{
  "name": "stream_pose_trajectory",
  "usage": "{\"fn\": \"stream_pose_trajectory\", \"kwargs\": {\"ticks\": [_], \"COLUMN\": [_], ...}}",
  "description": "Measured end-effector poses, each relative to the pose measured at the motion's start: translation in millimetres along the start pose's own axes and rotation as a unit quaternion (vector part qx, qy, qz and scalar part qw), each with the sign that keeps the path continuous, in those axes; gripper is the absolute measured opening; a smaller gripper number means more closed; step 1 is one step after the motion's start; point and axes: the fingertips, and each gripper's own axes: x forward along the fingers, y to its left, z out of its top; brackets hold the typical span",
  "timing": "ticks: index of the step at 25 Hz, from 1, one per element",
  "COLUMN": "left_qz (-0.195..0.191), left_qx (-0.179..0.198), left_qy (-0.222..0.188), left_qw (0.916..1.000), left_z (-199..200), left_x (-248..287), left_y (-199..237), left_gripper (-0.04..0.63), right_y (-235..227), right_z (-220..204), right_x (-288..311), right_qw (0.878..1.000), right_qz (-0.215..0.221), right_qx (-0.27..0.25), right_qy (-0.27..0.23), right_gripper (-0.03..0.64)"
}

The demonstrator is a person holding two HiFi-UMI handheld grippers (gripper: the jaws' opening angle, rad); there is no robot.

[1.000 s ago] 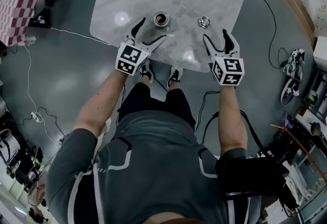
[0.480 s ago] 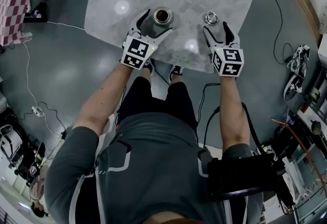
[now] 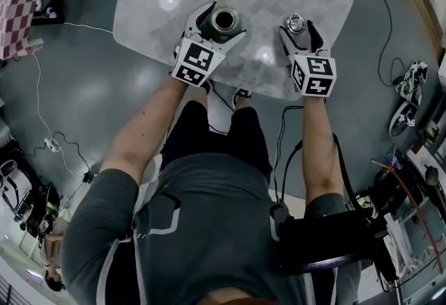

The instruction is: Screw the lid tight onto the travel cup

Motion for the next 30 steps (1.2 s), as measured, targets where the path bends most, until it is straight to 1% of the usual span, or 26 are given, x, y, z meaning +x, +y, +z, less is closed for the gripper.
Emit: {"fn": "stream_pose_trajectory", "kwargs": {"ticks": [7,10,15,16,17,21,23,26,28,30], "left_qz": [-0.027,-0.037,-0.048,-0.048,-0.048,-0.039,-0.041,-0.051,-0.056,-0.061], "left_qx": [0.018,0.028,0.023,0.023,0.024,0.017,0.019,0.029,0.027,0.033], "left_qy": [-0.003,-0.014,-0.034,-0.038,-0.041,-0.054,-0.053,-0.039,-0.031,-0.032], "left_qw": [0.9995,0.9988,0.998,0.9978,0.9978,0.9977,0.9976,0.9975,0.9976,0.9971], "left_z": [4.3,9.6,17.7,18.2,18.5,20.5,21.6,20.4,22.5,30.6], "left_x": [14.8,18.7,21.2,21.1,20.9,20.4,20.6,22.7,22.7,17.7], "left_y": [-5.0,-9.0,-12.9,-12.2,-11.0,-3.7,-6.5,-14.5,-12.7,-11.9], "left_gripper": [0.423,0.422,0.422,0.422,0.422,0.413,0.403,0.4,0.4,0.4], "right_y": [0.4,-1.3,-5.8,-6.3,-6.7,-6.4,-8.5,-10.3,-7.8,-3.4], "right_z": [0.8,-0.7,-4.2,-4.2,-4.1,-2.0,-3.4,-7.3,-3.2,5.1], "right_x": [13.2,17.2,17.5,18.3,19.4,22.0,18.7,12.4,9.5,4.1], "right_qw": [1.0,1.0,0.999,0.999,0.999,0.999,0.999,0.999,0.999,0.999], "right_qz": [0.006,0.001,-0.011,-0.015,-0.019,-0.024,-0.022,-0.014,-0.007,-0.002], "right_qx": [-0.003,-0.004,-0.02,-0.023,-0.026,-0.028,-0.026,-0.012,-0.004,-0.007], "right_qy": [0.011,0.021,0.038,0.039,0.04,0.04,0.041,0.044,0.039,0.032], "right_gripper": [0.325,0.324,0.322,0.316,0.281,0.279,0.279,0.279,0.279,0.279]}}
